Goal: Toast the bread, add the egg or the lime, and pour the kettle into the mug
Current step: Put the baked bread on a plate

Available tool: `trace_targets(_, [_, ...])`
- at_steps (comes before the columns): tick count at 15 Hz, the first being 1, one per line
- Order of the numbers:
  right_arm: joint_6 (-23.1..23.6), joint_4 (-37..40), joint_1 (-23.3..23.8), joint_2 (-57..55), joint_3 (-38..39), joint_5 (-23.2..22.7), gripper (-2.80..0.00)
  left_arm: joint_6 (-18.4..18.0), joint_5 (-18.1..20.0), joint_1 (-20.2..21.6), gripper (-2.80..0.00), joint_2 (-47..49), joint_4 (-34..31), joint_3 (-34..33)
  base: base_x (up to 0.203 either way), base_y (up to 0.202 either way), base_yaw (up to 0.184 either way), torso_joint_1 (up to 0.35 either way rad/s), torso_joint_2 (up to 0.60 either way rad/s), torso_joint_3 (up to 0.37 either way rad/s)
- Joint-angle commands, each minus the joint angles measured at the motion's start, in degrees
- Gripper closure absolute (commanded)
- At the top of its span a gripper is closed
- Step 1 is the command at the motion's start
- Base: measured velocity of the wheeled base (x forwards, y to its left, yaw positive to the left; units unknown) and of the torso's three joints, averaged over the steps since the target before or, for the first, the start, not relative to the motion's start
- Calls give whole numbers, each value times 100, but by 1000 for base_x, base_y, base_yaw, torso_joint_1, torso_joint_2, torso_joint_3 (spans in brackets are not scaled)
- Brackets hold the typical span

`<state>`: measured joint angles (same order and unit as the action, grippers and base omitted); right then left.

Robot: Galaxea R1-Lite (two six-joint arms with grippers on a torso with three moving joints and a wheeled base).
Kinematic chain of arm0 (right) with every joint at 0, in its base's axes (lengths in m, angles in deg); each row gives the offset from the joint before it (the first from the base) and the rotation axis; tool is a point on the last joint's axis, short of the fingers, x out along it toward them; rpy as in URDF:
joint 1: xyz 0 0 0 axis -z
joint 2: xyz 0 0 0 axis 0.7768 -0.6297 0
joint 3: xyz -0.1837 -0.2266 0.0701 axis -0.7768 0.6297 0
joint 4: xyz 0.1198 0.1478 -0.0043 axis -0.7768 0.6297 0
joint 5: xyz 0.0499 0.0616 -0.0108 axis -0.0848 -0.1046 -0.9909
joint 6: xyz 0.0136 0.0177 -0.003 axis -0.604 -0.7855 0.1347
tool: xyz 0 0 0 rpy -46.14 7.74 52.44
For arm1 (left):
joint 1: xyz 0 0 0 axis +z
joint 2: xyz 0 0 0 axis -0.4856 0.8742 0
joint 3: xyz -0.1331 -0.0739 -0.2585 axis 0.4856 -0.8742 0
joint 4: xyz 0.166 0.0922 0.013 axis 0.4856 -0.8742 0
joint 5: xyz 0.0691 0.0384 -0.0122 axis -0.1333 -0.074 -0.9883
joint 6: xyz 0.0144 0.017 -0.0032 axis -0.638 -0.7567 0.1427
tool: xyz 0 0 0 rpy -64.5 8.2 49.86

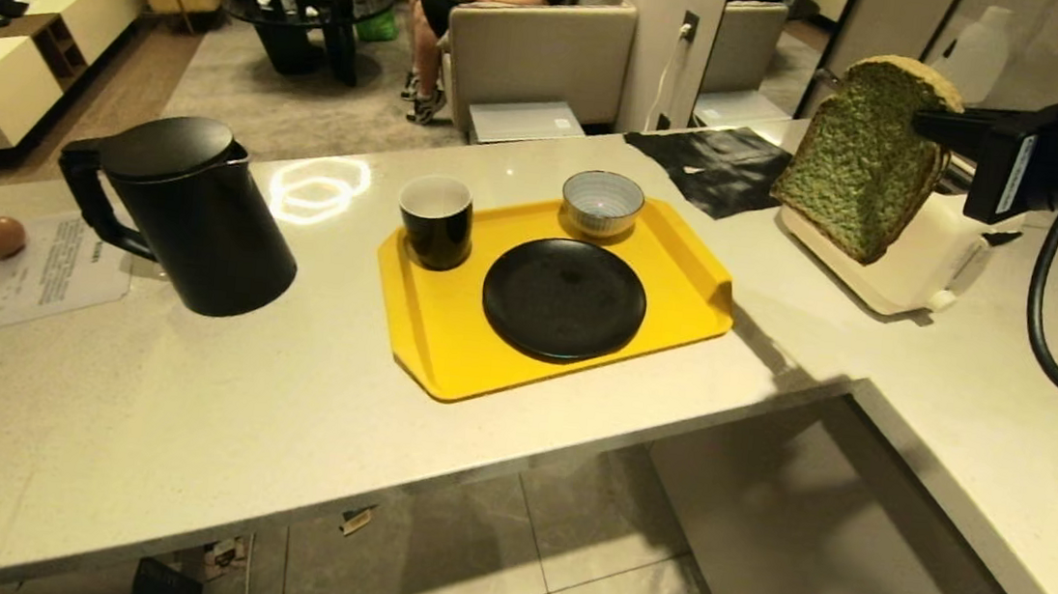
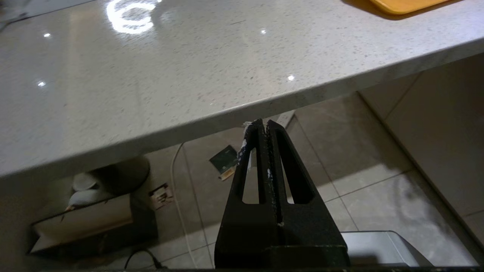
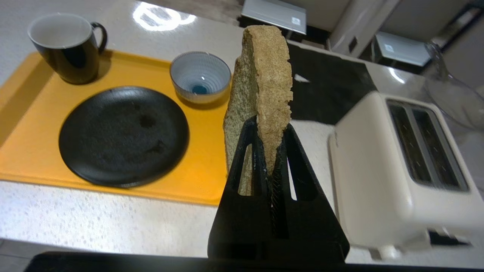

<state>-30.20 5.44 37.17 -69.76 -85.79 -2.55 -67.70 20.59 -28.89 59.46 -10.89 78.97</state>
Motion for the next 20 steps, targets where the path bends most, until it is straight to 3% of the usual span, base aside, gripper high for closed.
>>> trace_targets(1, [3,-9,0,-5,10,-3,0,2,0,-7,0,-4,-5,0,-1,-8,143,-1,-2,2])
trace_targets(6, [3,-1,0,22,53,-12,0,1,0,2,0,5,2,0,2,-10,134,6,2,2])
trace_targets(14, [-49,351,2,250,769,-45,0,1,0,-5,0,-2,2,0,0,0,0,0,0,0])
trace_targets(17, [-403,909,-75,277,797,-760,0,1,0,-5,0,0,2,0,0,0,0,0,0,0])
trace_targets(20, [-884,974,-384,228,792,-864,0,1,0,-7,0,-4,2,0,0,0,0,0,0,0])
